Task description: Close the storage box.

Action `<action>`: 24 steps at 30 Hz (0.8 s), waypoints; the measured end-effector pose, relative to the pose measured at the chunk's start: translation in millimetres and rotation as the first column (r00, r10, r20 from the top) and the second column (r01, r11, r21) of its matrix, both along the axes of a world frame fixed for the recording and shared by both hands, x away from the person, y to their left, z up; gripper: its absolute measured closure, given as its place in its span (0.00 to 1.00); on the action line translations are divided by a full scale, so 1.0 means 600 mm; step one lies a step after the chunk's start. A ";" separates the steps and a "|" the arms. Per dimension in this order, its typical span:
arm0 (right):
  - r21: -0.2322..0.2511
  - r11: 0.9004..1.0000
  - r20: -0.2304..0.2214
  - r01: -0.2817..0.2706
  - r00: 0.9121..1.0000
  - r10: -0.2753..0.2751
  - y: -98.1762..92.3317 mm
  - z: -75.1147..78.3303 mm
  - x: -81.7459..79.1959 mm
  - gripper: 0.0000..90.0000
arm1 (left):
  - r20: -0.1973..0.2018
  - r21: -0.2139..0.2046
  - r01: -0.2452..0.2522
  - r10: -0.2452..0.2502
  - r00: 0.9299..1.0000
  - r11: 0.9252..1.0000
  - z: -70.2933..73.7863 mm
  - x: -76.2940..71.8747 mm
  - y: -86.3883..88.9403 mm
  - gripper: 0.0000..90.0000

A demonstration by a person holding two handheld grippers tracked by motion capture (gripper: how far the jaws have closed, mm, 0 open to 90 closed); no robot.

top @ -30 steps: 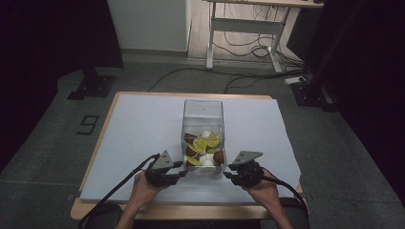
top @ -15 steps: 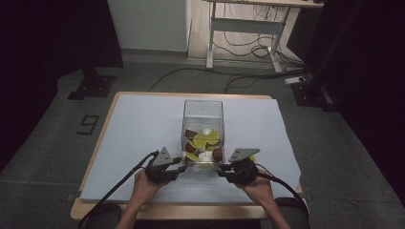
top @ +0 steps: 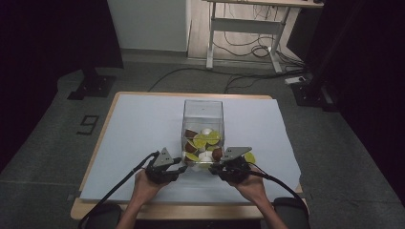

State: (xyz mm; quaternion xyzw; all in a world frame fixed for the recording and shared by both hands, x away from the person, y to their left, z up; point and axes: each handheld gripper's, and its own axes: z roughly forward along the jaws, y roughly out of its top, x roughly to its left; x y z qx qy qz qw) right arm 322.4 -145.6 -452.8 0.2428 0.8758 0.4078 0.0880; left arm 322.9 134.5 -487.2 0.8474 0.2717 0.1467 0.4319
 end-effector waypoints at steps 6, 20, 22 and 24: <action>-0.006 1.000 0.009 0.006 1.000 -0.006 0.004 -0.001 0.003 0.88 | -0.003 0.032 -0.002 0.002 1.000 0.999 -0.004 -0.001 -0.002 0.62; -0.010 1.000 0.025 0.029 0.999 -0.029 0.011 -0.001 0.018 0.88 | -0.037 0.079 -0.017 0.020 0.999 0.997 -0.016 0.004 -0.005 0.40; -0.018 0.999 0.028 0.030 0.999 -0.029 0.013 -0.001 0.020 0.88 | -0.052 0.086 -0.014 0.018 0.998 0.996 -0.019 0.006 -0.005 0.33; -0.019 0.999 0.027 0.031 0.999 -0.030 0.013 -0.002 0.020 0.88 | -0.062 0.095 -0.015 0.021 0.998 0.995 -0.022 0.008 -0.005 0.32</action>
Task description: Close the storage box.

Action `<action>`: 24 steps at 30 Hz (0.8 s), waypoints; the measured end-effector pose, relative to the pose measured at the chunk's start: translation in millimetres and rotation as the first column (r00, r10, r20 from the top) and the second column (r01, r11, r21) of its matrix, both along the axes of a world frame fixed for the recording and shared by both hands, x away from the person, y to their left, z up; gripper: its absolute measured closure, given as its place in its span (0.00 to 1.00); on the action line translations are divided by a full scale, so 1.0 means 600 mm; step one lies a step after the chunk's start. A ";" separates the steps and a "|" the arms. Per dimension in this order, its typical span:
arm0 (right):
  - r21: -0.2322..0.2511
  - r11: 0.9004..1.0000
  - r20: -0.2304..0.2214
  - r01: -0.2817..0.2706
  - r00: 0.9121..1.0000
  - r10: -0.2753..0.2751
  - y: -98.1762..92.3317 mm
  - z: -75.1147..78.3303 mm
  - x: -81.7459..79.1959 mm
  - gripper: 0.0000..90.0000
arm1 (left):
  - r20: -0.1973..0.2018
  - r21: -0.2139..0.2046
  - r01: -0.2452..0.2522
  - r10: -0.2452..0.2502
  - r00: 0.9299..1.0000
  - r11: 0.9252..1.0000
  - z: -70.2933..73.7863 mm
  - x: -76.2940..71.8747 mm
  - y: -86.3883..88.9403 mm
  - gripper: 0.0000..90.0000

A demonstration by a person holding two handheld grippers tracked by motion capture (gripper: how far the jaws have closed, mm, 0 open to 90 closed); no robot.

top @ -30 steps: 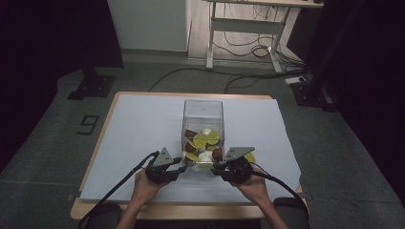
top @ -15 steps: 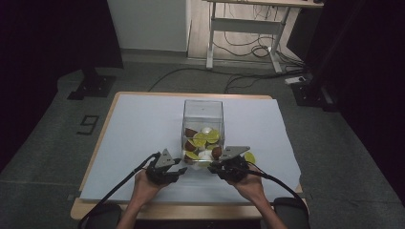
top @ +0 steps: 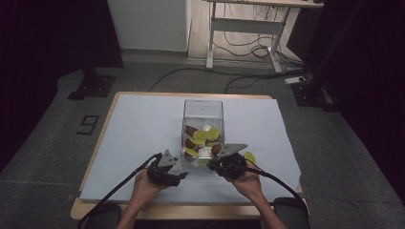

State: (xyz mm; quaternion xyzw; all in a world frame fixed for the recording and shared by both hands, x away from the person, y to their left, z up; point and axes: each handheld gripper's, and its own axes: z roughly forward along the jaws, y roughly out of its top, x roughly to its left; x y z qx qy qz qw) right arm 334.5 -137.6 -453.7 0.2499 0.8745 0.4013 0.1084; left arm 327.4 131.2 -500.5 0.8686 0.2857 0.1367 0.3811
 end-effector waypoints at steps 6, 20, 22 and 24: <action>-0.012 1.000 0.011 0.023 1.000 -0.023 0.001 0.000 0.007 0.88 | -0.036 0.020 -0.018 0.019 0.999 1.000 -0.012 0.007 0.002 0.16; -0.016 0.999 0.023 0.051 0.998 -0.051 0.004 -0.001 0.021 0.88 | -0.061 0.042 -0.051 0.054 0.997 0.998 -0.024 0.014 0.012 0.11; -0.018 0.998 0.028 0.064 0.998 -0.063 0.005 -0.002 0.026 0.89 | -0.072 0.046 -0.054 0.058 0.996 0.997 -0.026 0.016 0.014 0.09; -0.019 0.998 0.026 0.064 0.998 -0.064 0.005 -0.001 0.027 0.89 | -0.076 0.050 -0.055 0.059 0.995 0.997 -0.027 0.017 0.014 0.07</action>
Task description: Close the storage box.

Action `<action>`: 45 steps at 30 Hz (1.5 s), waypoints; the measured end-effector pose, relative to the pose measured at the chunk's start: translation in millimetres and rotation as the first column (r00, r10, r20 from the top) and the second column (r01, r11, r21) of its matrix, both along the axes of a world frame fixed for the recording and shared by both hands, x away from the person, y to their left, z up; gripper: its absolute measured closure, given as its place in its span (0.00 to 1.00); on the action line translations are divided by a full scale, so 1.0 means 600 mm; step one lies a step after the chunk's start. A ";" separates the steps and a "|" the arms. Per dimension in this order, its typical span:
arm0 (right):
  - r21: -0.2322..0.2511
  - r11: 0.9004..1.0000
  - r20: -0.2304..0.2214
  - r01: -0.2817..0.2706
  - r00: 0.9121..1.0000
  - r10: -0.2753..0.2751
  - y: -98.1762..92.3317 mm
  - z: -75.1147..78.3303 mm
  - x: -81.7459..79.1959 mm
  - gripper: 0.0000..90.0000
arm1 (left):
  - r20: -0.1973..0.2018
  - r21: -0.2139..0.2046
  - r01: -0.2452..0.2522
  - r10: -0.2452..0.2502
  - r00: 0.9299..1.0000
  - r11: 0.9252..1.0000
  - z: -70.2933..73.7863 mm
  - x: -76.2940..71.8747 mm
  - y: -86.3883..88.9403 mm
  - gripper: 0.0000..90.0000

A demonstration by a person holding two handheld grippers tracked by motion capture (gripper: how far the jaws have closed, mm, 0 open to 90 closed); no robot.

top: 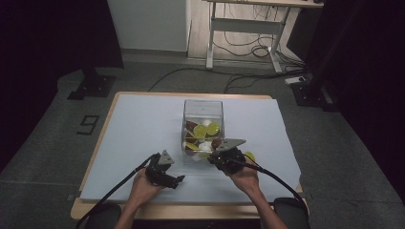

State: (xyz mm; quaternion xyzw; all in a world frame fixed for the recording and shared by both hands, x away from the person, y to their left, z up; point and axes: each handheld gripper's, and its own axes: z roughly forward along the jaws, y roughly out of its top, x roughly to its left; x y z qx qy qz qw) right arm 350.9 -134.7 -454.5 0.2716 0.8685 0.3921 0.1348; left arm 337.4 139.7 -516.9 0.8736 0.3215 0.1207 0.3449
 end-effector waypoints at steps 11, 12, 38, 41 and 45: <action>-0.003 0.999 0.000 0.039 0.999 -0.039 0.004 0.001 0.019 0.89 | 0.003 0.030 -0.022 0.022 1.000 0.999 -0.006 0.003 0.003 0.05; -0.003 0.999 0.000 0.039 0.999 -0.039 0.004 0.001 0.019 0.89 | 0.003 0.030 -0.022 0.022 1.000 0.999 -0.006 0.003 0.003 0.05; 0.002 0.996 0.009 0.090 0.996 -0.090 0.007 -0.002 0.053 0.92 | -0.015 0.031 -0.033 0.033 0.999 0.999 -0.018 0.010 0.010 0.00; 0.007 0.995 0.010 0.100 0.995 -0.100 0.008 -0.003 0.059 0.92 | -0.015 0.031 -0.032 0.033 0.999 0.999 -0.018 0.011 0.010 0.00; 0.009 0.995 0.011 0.104 0.995 -0.104 0.009 -0.003 0.063 0.92 | -0.015 0.031 -0.032 0.032 0.999 0.999 -0.019 0.011 0.010 0.00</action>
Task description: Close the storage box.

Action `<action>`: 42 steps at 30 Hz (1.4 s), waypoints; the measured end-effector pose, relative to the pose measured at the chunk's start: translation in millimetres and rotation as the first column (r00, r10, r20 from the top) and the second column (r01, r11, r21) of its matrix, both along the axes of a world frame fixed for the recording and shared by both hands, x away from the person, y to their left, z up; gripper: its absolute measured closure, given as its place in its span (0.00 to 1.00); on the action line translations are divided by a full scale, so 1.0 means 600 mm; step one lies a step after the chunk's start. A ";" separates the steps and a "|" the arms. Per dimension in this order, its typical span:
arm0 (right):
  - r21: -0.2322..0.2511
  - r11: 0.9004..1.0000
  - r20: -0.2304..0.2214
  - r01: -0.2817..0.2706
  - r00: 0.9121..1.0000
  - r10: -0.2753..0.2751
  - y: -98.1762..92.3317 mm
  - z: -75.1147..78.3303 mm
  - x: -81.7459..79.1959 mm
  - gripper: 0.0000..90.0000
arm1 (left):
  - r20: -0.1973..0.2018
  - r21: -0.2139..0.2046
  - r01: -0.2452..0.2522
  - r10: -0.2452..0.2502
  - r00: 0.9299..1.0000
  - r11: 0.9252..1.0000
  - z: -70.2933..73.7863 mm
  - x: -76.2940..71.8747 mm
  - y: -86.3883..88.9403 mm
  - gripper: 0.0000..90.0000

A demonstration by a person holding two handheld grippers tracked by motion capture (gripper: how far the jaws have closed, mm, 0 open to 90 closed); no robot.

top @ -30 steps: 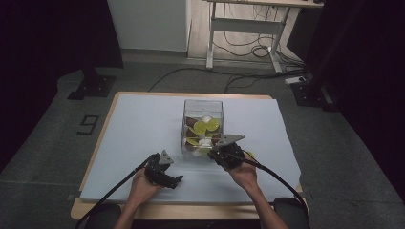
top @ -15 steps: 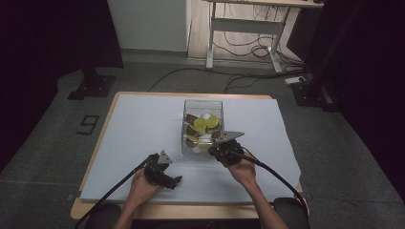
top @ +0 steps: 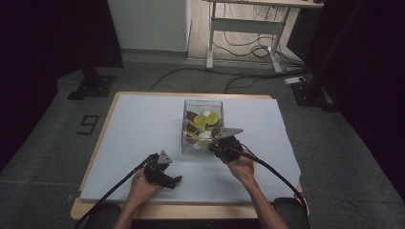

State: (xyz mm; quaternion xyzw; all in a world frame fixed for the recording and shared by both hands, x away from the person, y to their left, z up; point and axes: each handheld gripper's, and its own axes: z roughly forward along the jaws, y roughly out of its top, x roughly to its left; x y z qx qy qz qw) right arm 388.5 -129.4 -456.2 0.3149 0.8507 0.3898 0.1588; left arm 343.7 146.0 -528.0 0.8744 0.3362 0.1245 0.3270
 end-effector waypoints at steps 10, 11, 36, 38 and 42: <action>0.001 1.000 0.019 0.023 1.000 -0.023 0.002 -0.003 0.012 0.92 | 0.001 -0.003 -0.001 0.001 1.000 1.000 0.000 0.000 0.000 0.00; 0.003 1.000 0.024 0.025 0.999 -0.025 0.002 -0.004 0.013 0.92 | 0.001 -0.002 -0.001 0.001 1.000 1.000 0.000 0.000 0.000 0.00; 0.027 0.998 0.057 0.062 0.996 -0.063 0.005 -0.013 0.015 0.92 | 0.003 -0.002 0.002 -0.002 1.000 1.000 0.000 0.000 0.000 0.00; 0.028 0.998 0.050 0.060 0.997 -0.062 0.005 -0.012 0.015 0.92 | 0.003 -0.002 0.002 -0.002 1.000 1.000 0.000 0.000 0.000 0.00; 0.027 0.998 0.037 0.064 0.997 -0.065 0.003 -0.010 0.015 0.91 | 0.004 -0.002 0.002 -0.002 1.000 1.000 0.000 0.000 0.000 0.00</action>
